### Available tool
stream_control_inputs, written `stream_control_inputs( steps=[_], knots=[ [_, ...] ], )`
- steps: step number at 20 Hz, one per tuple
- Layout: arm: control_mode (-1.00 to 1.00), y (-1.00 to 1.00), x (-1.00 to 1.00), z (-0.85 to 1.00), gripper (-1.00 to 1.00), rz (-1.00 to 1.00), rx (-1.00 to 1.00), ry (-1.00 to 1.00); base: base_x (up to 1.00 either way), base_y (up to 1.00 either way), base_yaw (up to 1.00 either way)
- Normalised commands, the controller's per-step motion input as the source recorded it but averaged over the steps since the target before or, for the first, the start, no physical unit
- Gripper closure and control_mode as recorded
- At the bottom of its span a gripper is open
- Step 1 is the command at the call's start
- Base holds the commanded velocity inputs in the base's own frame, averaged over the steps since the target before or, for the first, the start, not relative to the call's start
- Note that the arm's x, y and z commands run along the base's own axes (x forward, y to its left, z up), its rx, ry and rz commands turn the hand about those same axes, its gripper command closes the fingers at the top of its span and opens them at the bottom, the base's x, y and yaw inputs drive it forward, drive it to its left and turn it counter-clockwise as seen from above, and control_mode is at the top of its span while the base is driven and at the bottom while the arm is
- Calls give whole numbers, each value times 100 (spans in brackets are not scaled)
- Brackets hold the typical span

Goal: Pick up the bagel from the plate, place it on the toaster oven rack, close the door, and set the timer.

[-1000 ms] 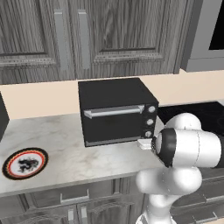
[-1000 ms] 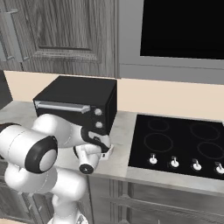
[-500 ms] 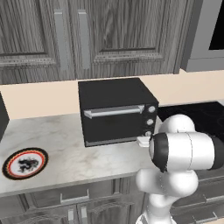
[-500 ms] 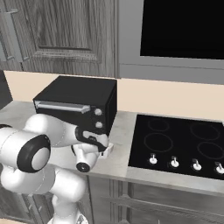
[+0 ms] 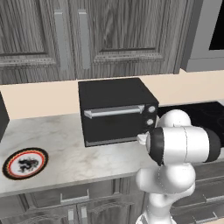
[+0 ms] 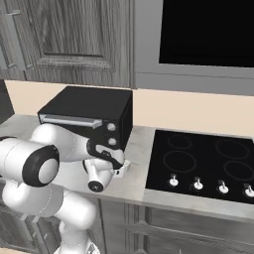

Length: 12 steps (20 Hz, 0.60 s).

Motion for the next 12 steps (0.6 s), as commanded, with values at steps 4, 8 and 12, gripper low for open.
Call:
stream_control_inputs(
  steps=[4,8,12],
  knots=[
    [-100,-33,7,-2,-100,0,0,0,0,0,0],
    [-100,-11,0,-9,-100,0,0,0,0,0,0],
    [-100,-24,0,0,-100,0,0,0,0,0,0]
  ],
)
